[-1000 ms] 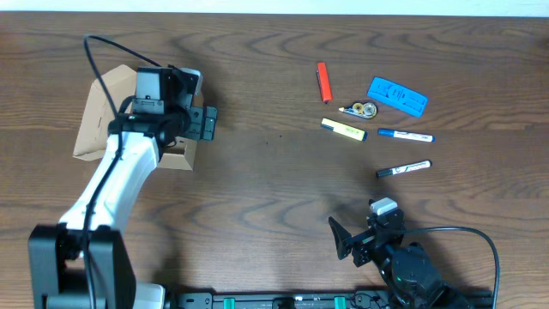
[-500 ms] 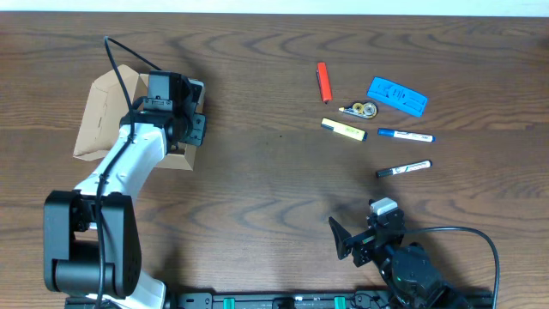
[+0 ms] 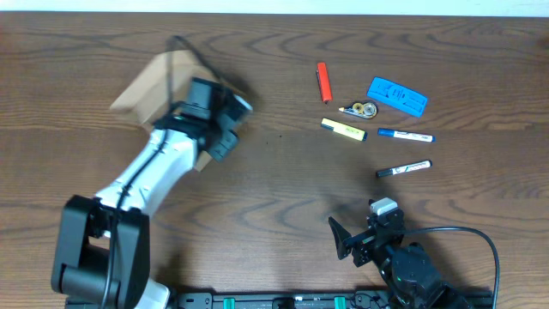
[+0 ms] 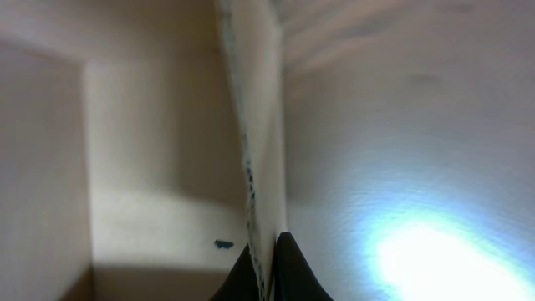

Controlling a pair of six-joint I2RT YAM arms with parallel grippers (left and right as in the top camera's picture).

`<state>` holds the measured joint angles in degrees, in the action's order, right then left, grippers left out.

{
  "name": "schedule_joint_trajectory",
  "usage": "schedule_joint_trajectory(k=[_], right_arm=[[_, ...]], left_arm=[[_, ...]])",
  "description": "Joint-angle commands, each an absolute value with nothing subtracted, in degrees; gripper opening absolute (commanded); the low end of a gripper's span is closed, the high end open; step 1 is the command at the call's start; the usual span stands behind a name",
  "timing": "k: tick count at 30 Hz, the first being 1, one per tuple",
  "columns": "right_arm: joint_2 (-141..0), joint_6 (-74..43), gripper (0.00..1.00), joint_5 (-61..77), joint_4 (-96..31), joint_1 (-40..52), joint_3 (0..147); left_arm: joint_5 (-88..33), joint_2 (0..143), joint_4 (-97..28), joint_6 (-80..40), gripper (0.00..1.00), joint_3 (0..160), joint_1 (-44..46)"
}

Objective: Pack container
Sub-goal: 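Push the box rightward toward the table center with the left gripper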

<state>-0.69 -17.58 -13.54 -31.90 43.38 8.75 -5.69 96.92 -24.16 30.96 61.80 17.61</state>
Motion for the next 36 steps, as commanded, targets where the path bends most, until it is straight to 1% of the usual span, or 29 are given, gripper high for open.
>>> schedule_joint_trajectory(k=[1, 4, 8, 10, 14, 19, 28, 29, 31, 33, 35, 36], right_arm=[[-0.3, -17.5, 0.99, -13.9, -31.9, 43.9, 8.6], [-0.3, -17.5, 0.99, -13.9, -31.9, 43.9, 8.6], [-0.3, -17.6, 0.99, -13.9, -31.9, 43.9, 8.6], [-0.3, -17.5, 0.99, -13.9, -31.9, 43.9, 8.6], [-0.3, -17.5, 0.99, -13.9, -31.9, 43.9, 8.6], [-0.3, -17.5, 0.99, -13.9, -31.9, 43.9, 8.6], [-0.3, -17.5, 0.99, -13.9, -31.9, 43.9, 8.6], [-0.3, -17.5, 0.99, -13.9, -31.9, 43.9, 8.6], [-0.3, -17.5, 0.99, -13.9, -31.9, 43.9, 8.6], [-0.3, -17.6, 0.99, -13.9, -31.9, 43.9, 8.6], [-0.3, -17.6, 0.99, -13.9, -31.9, 43.9, 8.6], [-0.3, -17.5, 0.99, -13.9, -31.9, 43.9, 8.6]], left_arm=[[-5.8, 94.3, -25.4, 49.9, 0.06, 62.5, 22.6], [-5.8, 93.9, -27.4, 58.1, 0.05, 62.5, 25.5], [-6.4, 94.0, -30.3, 63.3, 0.05, 62.5, 27.6], [-8.7, 93.9, -32.2, 64.8, 0.05, 62.5, 28.1], [-15.8, 93.8, -35.1, 65.6, 0.06, 62.5, 28.6], [-22.6, 92.9, -35.4, 66.4, 0.05, 62.5, 28.5], [-23.8, 92.7, -35.2, 67.8, 0.06, 62.5, 28.5], [-23.7, 92.7, -35.0, 67.8, 0.08, 62.5, 28.5], [-23.3, 92.7, -34.8, 67.7, 0.36, 62.5, 28.5], [-22.9, 92.7, -34.7, 67.4, 0.5, 62.5, 28.5], [-22.1, 92.5, -34.4, 66.2, 0.7, 62.6, 28.5], [-22.0, 92.3, -34.5, 65.5, 0.87, 62.8, 28.5]])
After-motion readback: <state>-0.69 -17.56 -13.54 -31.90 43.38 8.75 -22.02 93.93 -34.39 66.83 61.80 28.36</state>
